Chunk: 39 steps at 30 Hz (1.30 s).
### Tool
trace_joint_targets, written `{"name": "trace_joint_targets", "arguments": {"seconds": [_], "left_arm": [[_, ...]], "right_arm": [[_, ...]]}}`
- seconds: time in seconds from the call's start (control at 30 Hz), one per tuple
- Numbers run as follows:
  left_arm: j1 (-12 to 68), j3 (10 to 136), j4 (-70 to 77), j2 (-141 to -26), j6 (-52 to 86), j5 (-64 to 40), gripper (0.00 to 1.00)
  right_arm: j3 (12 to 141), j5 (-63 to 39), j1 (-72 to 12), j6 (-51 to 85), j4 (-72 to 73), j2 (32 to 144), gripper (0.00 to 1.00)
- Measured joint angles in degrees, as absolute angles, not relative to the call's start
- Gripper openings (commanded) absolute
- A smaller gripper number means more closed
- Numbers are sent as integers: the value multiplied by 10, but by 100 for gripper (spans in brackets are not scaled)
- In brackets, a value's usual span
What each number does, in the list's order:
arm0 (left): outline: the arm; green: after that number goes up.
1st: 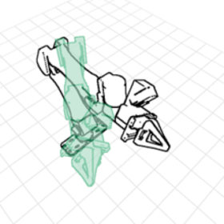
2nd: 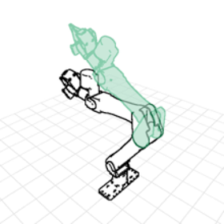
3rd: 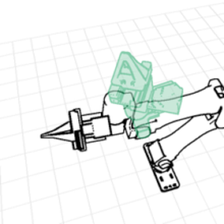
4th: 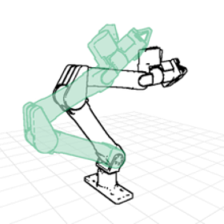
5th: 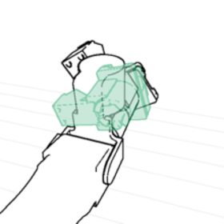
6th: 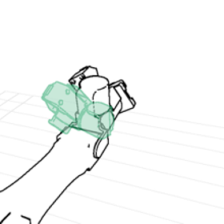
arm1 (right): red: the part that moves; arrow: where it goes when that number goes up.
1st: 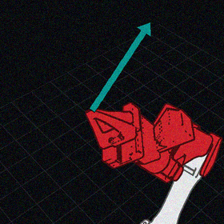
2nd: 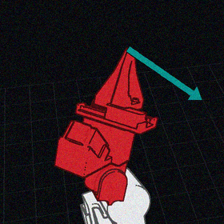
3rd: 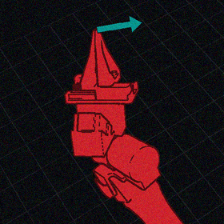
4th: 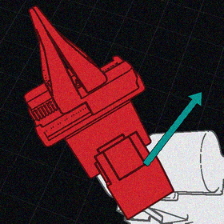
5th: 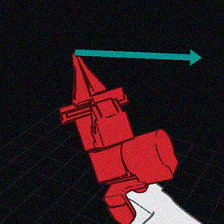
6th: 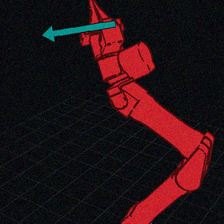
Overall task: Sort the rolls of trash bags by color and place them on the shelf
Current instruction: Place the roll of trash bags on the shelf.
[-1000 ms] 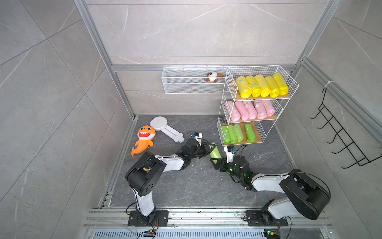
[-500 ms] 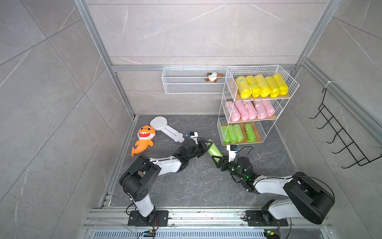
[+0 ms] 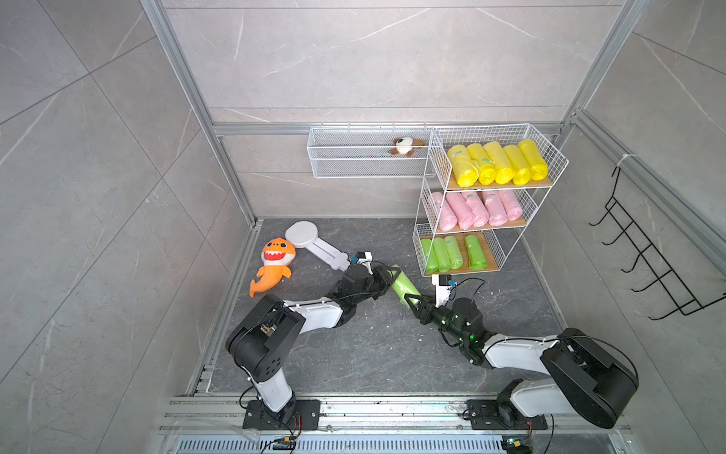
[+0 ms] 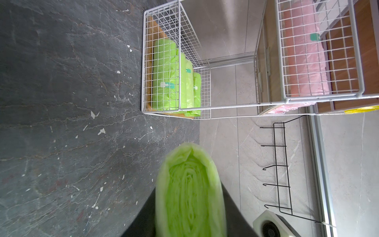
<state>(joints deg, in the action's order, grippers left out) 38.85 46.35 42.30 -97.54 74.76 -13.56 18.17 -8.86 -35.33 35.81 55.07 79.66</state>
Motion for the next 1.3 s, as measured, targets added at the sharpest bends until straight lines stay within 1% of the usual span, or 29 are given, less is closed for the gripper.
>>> {"name": "trace_joint_targets", "arguments": {"seconds": [0.07, 0.1, 0.2, 0.33, 0.47, 0.6, 0.7, 0.83, 0.97, 1.1, 1.3], "left_arm": [[387, 463, 425, -974, 746, -136, 66], [385, 463, 424, -972, 743, -136, 69], [378, 463, 416, -960, 729, -134, 74], [364, 461, 384, -929, 692, -119, 76], [355, 461, 341, -898, 645, -98, 76], [353, 461, 310, -878, 608, -80, 76], [353, 461, 298, -875, 590, -76, 76], [353, 461, 284, -875, 580, -77, 76], [353, 462, 283, -875, 569, -81, 76], [354, 474, 273, -881, 557, -97, 75], [356, 491, 269, -892, 548, -127, 75]], "right_arm": [[182, -93, -346, 358, 537, 788, 26], [182, -95, -338, 358, 527, 780, 26], [182, -100, -309, 358, 485, 745, 25], [182, -106, -254, 349, 385, 662, 24], [201, -108, -190, 325, 229, 572, 24], [241, -108, -147, 296, 83, 517, 23], [276, -107, -126, 276, -10, 498, 23], [322, -97, -101, 253, -109, 496, 23], [359, -81, -76, 235, -163, 510, 23], [371, -63, -51, 228, -155, 547, 23], [371, -27, -29, 229, -52, 646, 23]]}}
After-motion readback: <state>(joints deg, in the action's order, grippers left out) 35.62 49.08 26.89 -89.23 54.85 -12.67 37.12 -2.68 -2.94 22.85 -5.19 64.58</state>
